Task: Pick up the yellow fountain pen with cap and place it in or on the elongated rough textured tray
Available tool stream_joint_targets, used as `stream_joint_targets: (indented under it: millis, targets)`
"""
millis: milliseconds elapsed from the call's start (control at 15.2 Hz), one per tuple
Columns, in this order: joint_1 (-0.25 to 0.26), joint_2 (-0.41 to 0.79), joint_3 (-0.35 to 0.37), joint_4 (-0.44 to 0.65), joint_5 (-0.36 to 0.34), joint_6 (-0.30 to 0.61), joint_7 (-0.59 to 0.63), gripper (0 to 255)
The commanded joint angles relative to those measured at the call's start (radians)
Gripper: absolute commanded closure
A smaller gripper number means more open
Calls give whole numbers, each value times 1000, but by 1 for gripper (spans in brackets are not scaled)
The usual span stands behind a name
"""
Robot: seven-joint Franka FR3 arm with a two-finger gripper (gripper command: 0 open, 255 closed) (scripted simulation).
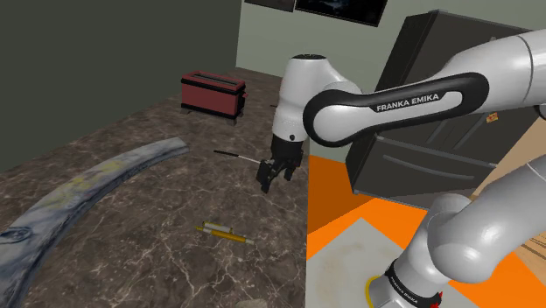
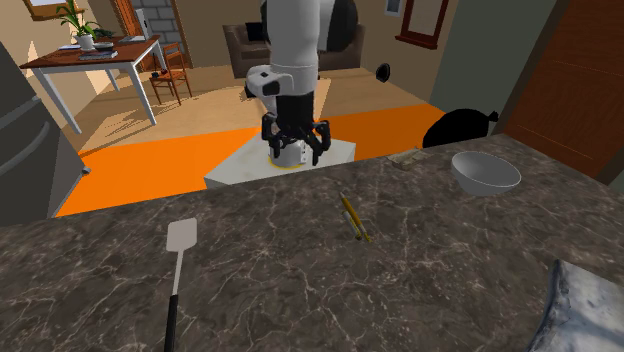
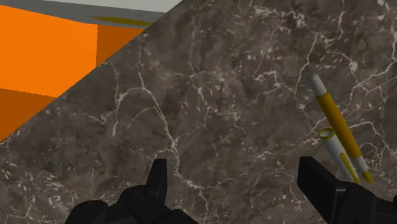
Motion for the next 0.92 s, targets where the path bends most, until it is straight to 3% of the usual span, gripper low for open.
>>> stream_joint_targets:
  millis: [0,660,858]
  targets:
    - [11,70,31,34,-6,30,28,0]
    - [84,381,152,209,-102,126,180,0]
    - [87,404,151,190,-114,165,189,0]
